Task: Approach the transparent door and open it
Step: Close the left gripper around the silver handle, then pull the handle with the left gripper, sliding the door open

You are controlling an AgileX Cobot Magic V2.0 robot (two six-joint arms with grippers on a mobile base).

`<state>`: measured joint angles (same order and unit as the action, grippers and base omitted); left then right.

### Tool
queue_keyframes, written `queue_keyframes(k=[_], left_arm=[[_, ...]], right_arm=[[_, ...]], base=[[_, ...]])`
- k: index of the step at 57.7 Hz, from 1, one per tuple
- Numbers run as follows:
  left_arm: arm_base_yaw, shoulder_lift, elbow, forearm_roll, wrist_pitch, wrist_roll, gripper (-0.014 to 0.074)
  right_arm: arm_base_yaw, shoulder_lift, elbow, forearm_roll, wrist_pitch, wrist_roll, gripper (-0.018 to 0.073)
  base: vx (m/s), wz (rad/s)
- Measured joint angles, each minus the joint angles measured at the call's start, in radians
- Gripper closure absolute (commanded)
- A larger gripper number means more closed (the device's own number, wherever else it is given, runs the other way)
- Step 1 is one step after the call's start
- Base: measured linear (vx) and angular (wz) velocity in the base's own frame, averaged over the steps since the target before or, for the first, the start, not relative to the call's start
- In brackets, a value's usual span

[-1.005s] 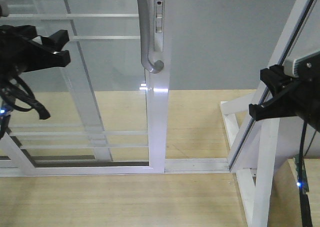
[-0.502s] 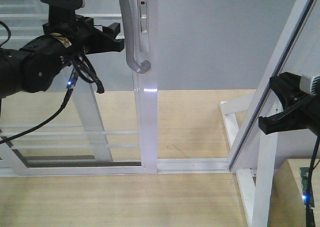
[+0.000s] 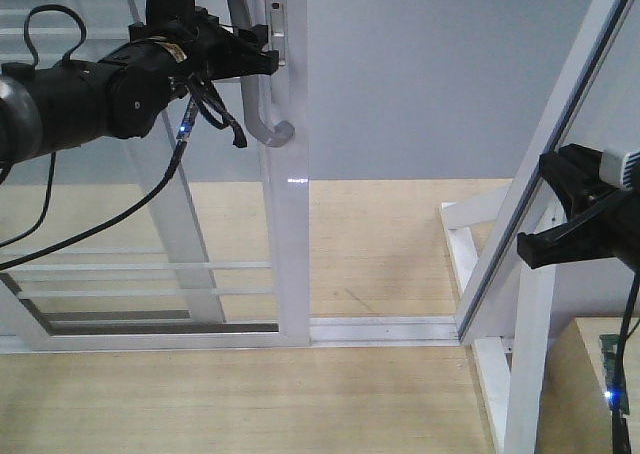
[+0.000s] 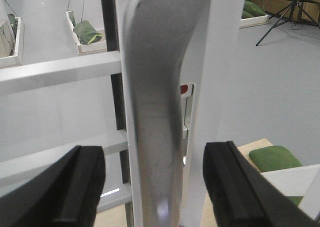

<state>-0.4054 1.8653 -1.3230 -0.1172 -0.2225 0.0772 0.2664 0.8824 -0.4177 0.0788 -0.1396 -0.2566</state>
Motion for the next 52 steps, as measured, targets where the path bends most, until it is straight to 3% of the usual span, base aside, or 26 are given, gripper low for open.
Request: queue_keyframes(k=[15,25,39,52], left_arm=[[0.000,0.085,-0.089,-0.019,0.019,0.000,0.0195],[-0.002,0.090,-0.097,-0.064,0.032,0.001,0.0370],[0.010,0.080,-0.097,-0.066,0.054,0.001,0.0590],[0.058,0.048,-0.097,-0.064,0.139,0.006,0.0599]], right_arm=[[0.000,0.000,0.000,0.000,0.000,0.000,0.0547],[0.000,0.000,0.000,0.000,0.000,0.000,0.0547],[0.000,0.000,0.000,0.000,0.000,-0.001,0.0547],[0.000,0.000,0.000,0.000,0.004,-0.004,0.0547]], base=[[0.00,0.00],[0.00,0.00],[0.00,0.00],[0.00,0.00]])
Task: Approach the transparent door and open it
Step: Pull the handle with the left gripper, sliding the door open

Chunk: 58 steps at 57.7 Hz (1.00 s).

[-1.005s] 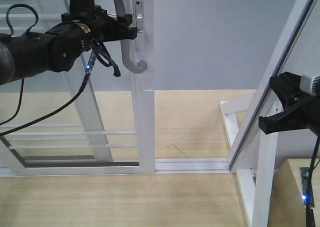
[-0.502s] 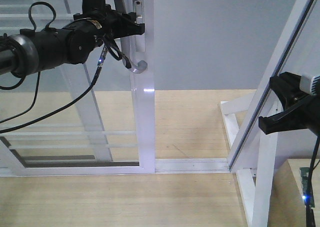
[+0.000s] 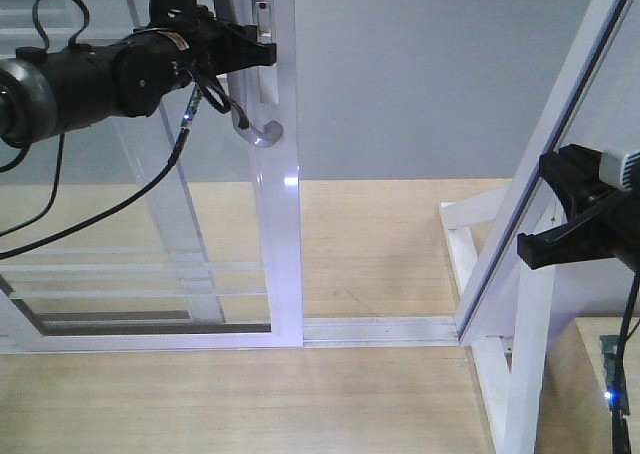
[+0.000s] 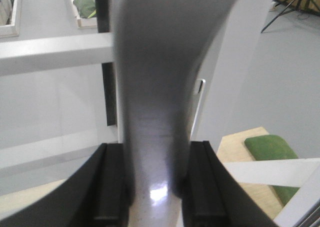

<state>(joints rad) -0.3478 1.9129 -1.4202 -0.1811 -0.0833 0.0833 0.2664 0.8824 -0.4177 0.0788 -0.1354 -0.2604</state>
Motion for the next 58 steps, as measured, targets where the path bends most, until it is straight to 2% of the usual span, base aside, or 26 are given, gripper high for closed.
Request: queue_keyframes(k=[17,34,43,51,58], left_arm=[[0.104,-0.053,0.011,-0.014,0.125,0.020,0.0594],[0.191,-0.086,0.018,-0.008,0.196,0.045,0.0593],[0.215,-0.104,0.018,0.055,0.240,0.133,0.0593],[0.224,-0.157,0.059,0.085,0.254,0.144,0.0593],[0.213,-0.288,0.174,0.095,0.263,0.158,0.0593]], right_arm=[[0.000,0.000,0.000,0.000,0.013,-0.004,0.0547],[0.000,0.000,0.000,0.000,0.016,-0.004,0.0547],[0.000,0.000,0.000,0.000,0.032,-0.005,0.0547],[0.000,0.000,0.000,0.000,0.046,-0.007,0.0547],[0.000,0.000,0.000,0.000,0.054,-0.007,0.0547]], base=[[0.00,0.00],[0.00,0.00],[0.00,0.01],[0.00,0.00],[0.00,0.00]])
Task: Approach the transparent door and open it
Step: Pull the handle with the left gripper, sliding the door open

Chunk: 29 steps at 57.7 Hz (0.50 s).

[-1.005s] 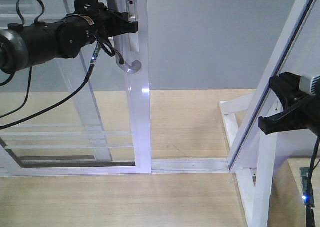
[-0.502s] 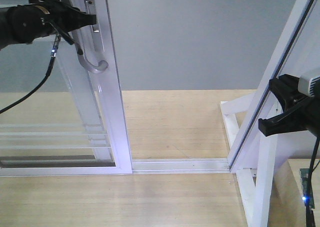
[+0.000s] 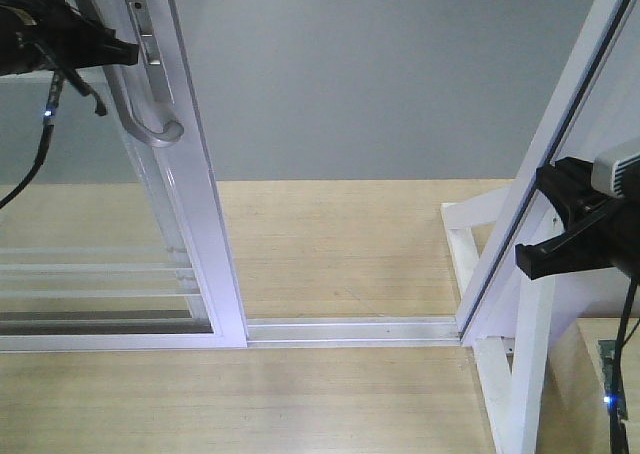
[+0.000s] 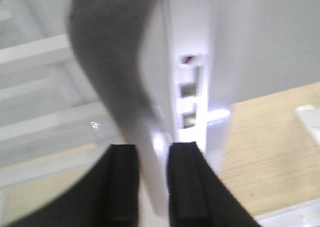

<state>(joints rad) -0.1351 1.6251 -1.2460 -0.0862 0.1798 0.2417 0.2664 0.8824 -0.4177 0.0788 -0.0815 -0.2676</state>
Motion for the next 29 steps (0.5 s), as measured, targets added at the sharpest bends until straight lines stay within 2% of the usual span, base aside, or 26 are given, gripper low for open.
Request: queue_keyframes(k=[5,15,29], left_arm=[[-0.022,-0.099,0.088,-0.001,-0.014,0.008,0.0593],[-0.022,-0.299,0.315,-0.002,-0.015,0.009,0.0593],[-0.023,-0.643,0.591,-0.027,0.011,0.011,0.0593]], right_arm=[[0.000,-0.003,0.000,0.000,0.004,0.000,0.0547],[0.000,-0.066,0.000,0.000,0.061,0.005,0.0547],[0.000,-0.288,0.000,0.008,0.200,0.007,0.0547]], base=[[0.00,0.00],[0.00,0.00],[0.00,0.00]])
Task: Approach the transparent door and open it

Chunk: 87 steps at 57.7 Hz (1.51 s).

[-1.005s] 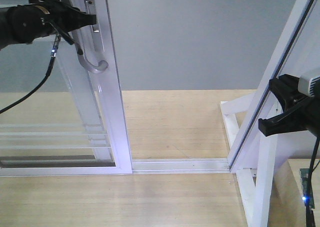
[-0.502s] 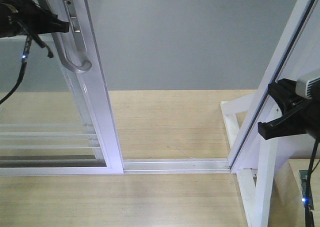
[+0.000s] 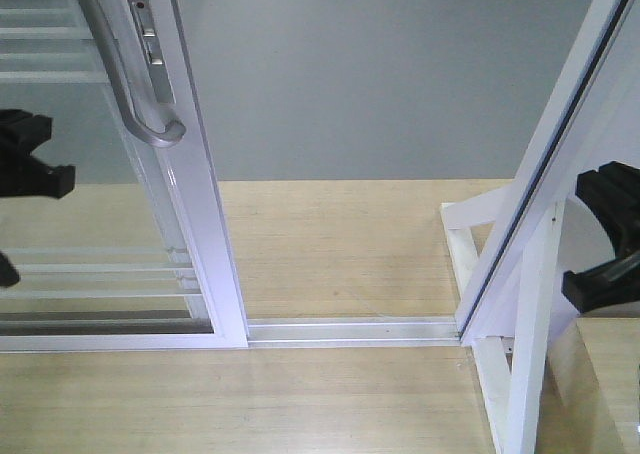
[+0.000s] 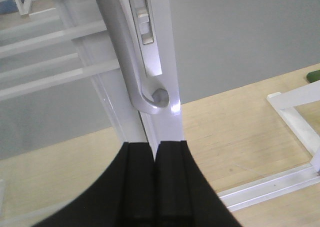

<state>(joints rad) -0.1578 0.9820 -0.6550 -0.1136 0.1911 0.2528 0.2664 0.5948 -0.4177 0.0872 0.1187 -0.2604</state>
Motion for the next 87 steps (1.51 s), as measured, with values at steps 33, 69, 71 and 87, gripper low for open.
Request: queue_keyframes(k=[33,69,71,87], left_arm=[[0.000,-0.622,0.346,-0.191,0.113,0.002,0.0592],[0.000,-0.653,0.349,-0.202,0.128,0.002,0.0592],[0.000,-0.653,0.350,-0.201,0.127,0.002,0.0592],[0.000,-0.653,0.353,-0.015,0.022,-0.166,0.0592]], right_arm=[[0.000,-0.375,0.032,0.064,0.265,-0.011,0.0547],[0.000,-0.375,0.032,0.063,0.272,-0.016,0.0547],[0.000,-0.375,0.032,0.063,0.272,-0.016,0.0547],[0.000,-0.375,0.032,0.063,0.271,-0.016,0.0547]], base=[[0.00,0.00],[0.00,0.00],[0.00,0.00],[0.00,0.00]])
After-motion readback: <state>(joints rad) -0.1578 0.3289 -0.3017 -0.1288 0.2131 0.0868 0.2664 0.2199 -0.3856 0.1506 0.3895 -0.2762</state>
